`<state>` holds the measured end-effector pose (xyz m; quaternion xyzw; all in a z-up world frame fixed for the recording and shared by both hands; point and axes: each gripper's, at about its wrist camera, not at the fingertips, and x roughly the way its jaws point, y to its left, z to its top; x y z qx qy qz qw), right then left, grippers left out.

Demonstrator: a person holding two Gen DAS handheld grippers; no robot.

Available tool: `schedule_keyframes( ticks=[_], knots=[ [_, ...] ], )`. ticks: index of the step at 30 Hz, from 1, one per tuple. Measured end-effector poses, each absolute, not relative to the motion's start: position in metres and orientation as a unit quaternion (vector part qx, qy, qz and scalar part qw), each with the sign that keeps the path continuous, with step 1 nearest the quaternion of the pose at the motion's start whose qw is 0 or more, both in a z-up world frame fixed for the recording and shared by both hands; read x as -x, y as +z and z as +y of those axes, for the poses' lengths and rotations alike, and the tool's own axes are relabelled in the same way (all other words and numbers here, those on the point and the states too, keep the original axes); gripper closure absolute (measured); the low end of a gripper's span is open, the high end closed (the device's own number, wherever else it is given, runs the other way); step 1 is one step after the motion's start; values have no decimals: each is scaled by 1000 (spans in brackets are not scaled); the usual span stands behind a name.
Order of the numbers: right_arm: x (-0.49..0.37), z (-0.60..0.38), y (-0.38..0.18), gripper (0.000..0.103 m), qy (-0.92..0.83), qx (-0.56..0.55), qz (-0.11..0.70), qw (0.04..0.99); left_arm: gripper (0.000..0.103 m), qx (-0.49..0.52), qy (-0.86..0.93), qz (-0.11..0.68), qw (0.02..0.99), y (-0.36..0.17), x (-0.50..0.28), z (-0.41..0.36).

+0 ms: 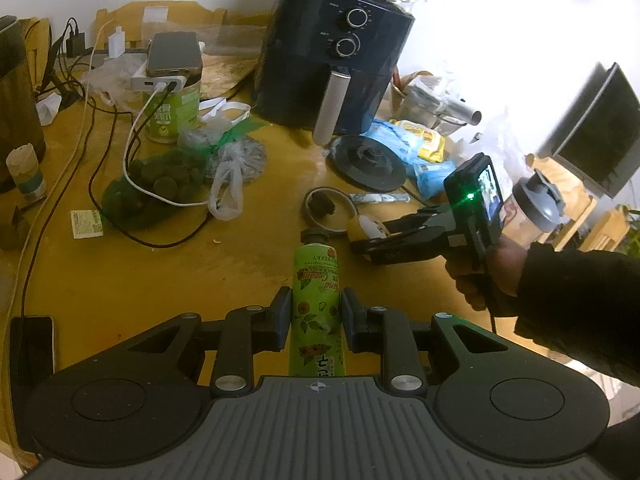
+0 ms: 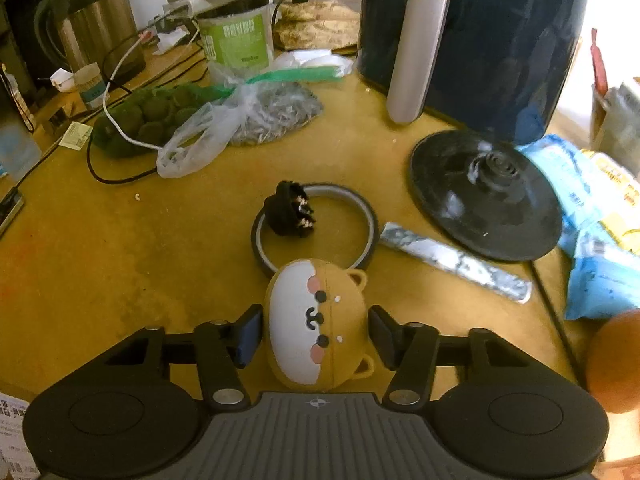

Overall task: Organize objects
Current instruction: 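Move the right gripper to the shiba-face round case while the left holds the tube, then close the right gripper around the shiba-face case and lift it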

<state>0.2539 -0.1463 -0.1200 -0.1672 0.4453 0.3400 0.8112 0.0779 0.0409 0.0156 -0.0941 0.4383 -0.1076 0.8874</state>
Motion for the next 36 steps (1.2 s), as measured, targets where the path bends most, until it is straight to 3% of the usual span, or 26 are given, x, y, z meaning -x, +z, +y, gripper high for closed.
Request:
schedule_keyframes(
  ticks=[36],
  knots=[
    [-171,-215,-39,46,308,57,420,852,77,59,-176,445,876,15,-73,-3]
  ],
)
